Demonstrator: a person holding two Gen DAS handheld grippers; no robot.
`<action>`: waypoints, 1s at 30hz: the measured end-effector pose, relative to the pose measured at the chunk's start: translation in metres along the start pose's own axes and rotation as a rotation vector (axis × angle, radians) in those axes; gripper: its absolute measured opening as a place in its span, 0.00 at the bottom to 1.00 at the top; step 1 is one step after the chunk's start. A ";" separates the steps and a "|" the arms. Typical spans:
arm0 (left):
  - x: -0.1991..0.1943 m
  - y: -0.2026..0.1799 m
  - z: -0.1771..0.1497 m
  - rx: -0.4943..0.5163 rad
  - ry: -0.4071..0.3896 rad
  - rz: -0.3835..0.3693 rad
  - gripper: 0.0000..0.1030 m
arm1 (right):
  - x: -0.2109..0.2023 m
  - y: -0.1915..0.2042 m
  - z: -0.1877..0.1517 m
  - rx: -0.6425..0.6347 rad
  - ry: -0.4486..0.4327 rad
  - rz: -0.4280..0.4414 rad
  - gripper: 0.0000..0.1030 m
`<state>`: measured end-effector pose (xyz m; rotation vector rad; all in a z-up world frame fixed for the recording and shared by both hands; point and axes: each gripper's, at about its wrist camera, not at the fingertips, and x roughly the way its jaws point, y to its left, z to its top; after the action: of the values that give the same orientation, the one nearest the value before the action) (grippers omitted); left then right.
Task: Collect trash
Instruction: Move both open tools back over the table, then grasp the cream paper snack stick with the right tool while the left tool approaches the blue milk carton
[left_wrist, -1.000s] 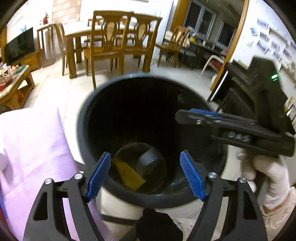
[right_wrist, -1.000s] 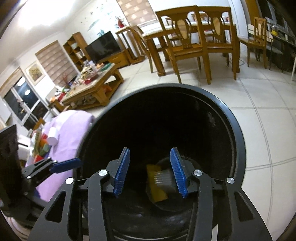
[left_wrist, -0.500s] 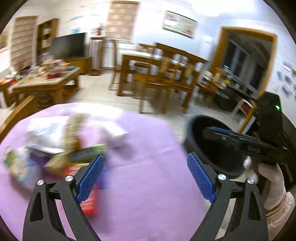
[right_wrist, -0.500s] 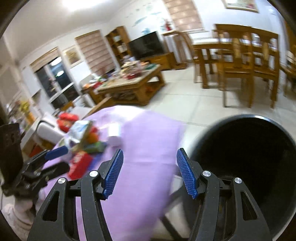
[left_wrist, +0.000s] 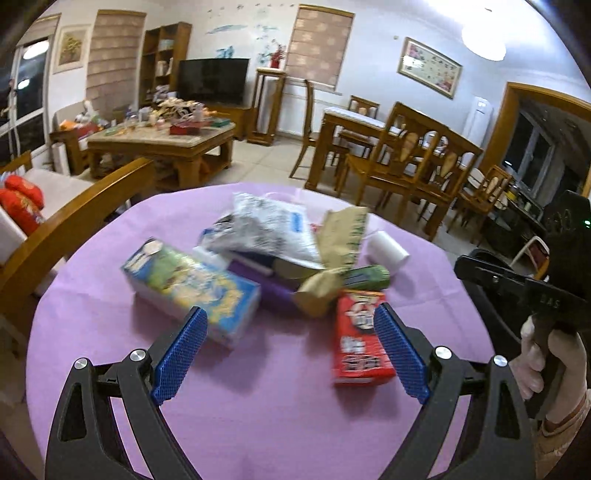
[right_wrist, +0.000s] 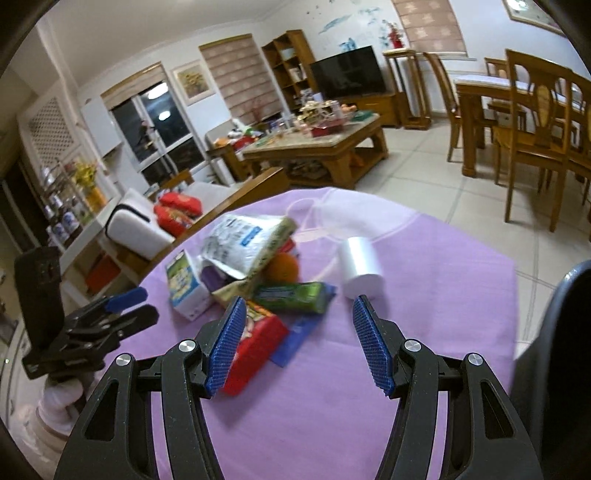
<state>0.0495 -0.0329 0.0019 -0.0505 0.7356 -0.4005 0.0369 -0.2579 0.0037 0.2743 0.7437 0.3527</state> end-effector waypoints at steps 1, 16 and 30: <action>0.003 0.006 0.001 -0.011 0.005 0.009 0.88 | 0.005 0.004 0.000 -0.003 0.005 0.003 0.59; 0.039 0.067 0.005 -0.295 0.074 0.174 0.88 | 0.089 0.020 0.029 0.073 0.056 0.033 0.59; 0.040 0.073 0.004 -0.271 0.134 0.221 0.88 | 0.128 0.023 0.035 0.084 0.082 0.047 0.15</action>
<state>0.1036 0.0192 -0.0342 -0.1971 0.9147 -0.0913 0.1435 -0.1891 -0.0415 0.3589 0.8354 0.3790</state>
